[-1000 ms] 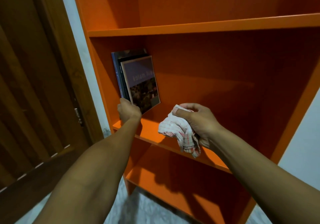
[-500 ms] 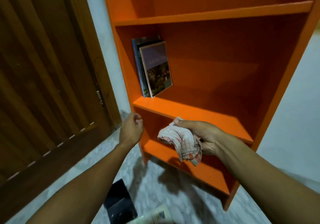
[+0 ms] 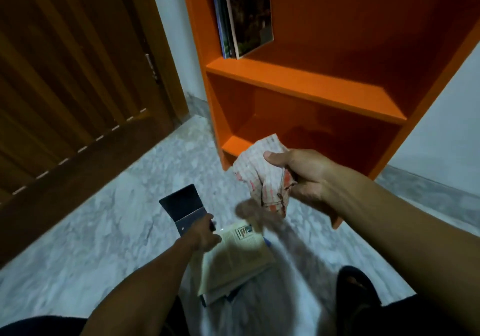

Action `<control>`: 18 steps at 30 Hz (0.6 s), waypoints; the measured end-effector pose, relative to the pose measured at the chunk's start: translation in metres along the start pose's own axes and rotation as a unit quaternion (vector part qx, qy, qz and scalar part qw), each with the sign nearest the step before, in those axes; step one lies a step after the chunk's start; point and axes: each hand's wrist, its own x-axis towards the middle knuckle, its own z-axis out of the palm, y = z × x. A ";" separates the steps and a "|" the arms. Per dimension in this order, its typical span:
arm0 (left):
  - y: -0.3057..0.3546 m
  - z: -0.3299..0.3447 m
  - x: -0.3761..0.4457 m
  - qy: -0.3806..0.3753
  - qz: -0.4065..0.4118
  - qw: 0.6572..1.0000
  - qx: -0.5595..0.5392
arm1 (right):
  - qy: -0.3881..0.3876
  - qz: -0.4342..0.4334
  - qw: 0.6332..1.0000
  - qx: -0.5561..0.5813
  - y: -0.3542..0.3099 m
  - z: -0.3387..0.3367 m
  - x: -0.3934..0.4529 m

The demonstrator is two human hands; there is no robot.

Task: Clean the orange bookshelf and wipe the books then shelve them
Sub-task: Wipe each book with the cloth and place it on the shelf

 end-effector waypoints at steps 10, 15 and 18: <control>-0.014 0.040 0.026 -0.008 -0.048 0.962 0.268 | -0.005 -0.008 0.998 -0.060 0.010 -0.004 0.008; -0.013 0.042 0.025 0.009 -0.053 0.954 0.295 | -0.005 -0.017 0.999 -0.042 0.007 -0.006 0.006; -0.017 0.045 0.022 0.027 -0.044 0.957 0.284 | -0.002 -0.025 0.998 -0.050 0.009 -0.004 0.005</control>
